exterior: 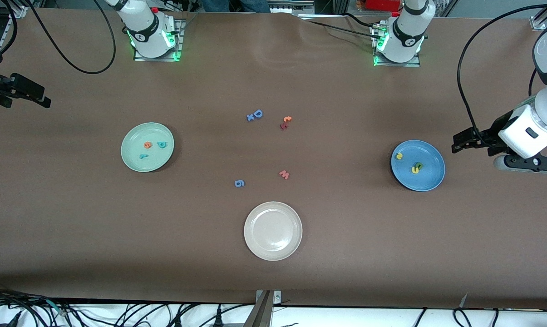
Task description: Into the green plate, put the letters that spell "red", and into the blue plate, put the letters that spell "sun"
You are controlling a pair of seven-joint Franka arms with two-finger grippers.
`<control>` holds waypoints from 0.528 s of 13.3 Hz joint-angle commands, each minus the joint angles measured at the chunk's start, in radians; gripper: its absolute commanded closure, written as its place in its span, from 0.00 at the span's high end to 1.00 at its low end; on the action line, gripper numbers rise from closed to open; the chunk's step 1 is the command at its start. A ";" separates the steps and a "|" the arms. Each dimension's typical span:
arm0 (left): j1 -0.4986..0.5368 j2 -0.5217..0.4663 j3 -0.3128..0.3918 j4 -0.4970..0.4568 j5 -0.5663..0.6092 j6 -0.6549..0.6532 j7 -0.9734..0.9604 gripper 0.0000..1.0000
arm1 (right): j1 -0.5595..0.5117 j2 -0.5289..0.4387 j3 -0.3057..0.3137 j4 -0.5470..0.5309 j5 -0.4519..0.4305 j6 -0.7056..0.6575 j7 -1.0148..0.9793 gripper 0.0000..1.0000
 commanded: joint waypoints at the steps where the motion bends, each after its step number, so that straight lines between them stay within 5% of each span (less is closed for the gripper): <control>1: 0.017 0.008 -0.020 0.022 0.010 -0.019 0.000 1.00 | 0.001 -0.002 -0.006 0.016 0.020 -0.021 -0.004 1.00; 5: 0.005 0.002 -0.017 0.022 0.014 -0.017 0.003 1.00 | 0.001 0.001 -0.006 0.013 0.020 -0.019 -0.005 1.00; 7: 0.017 -0.061 -0.031 -0.061 0.016 0.033 0.000 1.00 | 0.000 0.002 -0.006 0.013 0.020 -0.018 -0.004 1.00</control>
